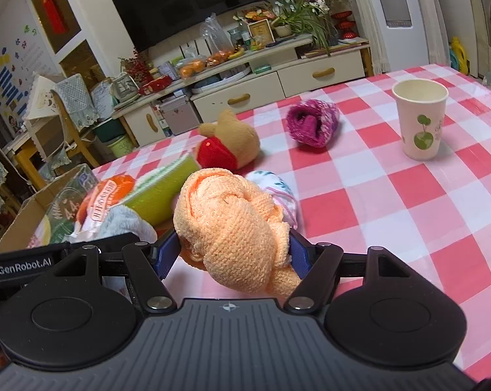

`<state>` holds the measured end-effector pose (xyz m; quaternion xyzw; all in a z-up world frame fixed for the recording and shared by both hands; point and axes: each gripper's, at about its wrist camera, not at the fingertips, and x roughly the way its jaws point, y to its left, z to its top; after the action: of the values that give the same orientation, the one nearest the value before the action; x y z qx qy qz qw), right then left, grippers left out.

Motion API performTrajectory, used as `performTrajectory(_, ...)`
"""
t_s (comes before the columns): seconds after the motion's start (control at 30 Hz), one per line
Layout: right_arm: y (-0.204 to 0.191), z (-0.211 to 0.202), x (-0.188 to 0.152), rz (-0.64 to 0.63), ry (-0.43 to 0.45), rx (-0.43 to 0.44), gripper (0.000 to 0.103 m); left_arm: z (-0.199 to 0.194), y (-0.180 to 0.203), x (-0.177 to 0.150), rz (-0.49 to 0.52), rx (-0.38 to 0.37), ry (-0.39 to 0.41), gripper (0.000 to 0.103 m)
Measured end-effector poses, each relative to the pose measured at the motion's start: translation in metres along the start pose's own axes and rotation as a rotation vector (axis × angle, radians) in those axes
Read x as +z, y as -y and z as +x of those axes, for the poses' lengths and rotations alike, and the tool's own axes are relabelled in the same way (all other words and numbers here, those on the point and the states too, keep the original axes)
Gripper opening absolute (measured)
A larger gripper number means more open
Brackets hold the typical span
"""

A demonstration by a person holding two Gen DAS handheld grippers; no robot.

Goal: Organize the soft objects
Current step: 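Carry both items over the cardboard box and open both tools to drop them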

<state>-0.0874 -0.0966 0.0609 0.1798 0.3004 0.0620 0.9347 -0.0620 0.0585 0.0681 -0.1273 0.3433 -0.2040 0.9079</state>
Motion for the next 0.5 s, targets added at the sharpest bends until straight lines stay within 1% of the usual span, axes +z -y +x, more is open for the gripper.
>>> performTrajectory(0.27, -0.024, -0.002, 0.006, -0.03, 0.029, 0.036, 0.086, -0.024, -0.011, 0.011, -0.014, -0.011, 0.073, 0.043)
performTrajectory(0.5, -0.047, 0.001, 0.014, -0.061, 0.05, 0.088, 0.086, -0.047, -0.026, 0.023, -0.038, -0.007, 0.136, 0.043)
